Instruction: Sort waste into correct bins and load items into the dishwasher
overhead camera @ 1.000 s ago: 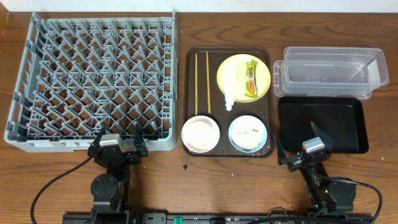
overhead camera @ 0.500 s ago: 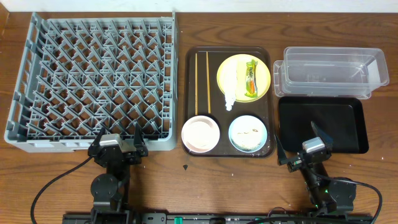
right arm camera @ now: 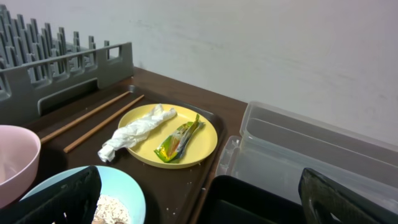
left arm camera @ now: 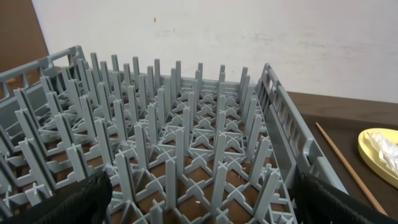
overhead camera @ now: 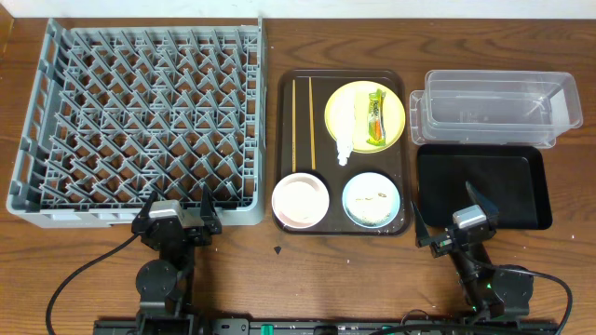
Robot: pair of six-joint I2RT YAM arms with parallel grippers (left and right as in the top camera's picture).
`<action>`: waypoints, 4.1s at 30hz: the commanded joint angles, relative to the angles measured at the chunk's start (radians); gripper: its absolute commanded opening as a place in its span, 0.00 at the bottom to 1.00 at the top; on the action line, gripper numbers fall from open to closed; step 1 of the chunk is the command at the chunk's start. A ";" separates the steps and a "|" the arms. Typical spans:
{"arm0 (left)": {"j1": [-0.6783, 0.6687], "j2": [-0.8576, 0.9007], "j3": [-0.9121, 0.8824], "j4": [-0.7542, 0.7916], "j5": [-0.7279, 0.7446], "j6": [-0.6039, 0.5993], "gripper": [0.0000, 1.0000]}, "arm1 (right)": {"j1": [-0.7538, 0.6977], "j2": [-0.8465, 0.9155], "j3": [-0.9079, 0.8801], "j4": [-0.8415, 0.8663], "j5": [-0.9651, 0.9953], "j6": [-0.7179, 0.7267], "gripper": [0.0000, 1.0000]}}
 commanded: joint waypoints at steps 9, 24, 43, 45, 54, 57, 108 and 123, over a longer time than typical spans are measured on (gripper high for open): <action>-0.002 -0.007 -0.015 -0.045 -0.012 -0.005 0.94 | -0.013 -0.004 -0.002 -0.004 0.003 -0.011 0.99; -0.002 -0.007 -0.015 -0.045 -0.012 -0.005 0.94 | -0.013 -0.004 -0.002 -0.004 0.003 -0.011 0.99; -0.002 -0.007 -0.010 0.043 0.101 -0.002 0.94 | -0.013 -0.004 -0.002 0.039 -0.009 0.008 0.99; -0.002 -0.007 -0.005 0.076 0.141 -0.002 0.94 | -0.013 -0.004 -0.002 0.099 -0.101 0.112 0.99; -0.002 0.121 0.215 -0.074 0.252 -0.205 0.94 | -0.013 0.056 0.077 0.138 -0.212 0.282 0.99; -0.002 0.248 0.359 -0.158 0.254 -0.204 0.94 | -0.013 0.152 0.162 0.134 -0.233 0.282 0.99; -0.002 0.995 1.255 -0.871 0.402 -0.166 0.94 | 0.319 1.986 1.310 -0.299 0.536 0.456 0.50; -0.002 0.995 1.255 -0.871 0.402 -0.166 0.94 | 0.324 2.017 1.320 -0.296 0.471 0.500 0.01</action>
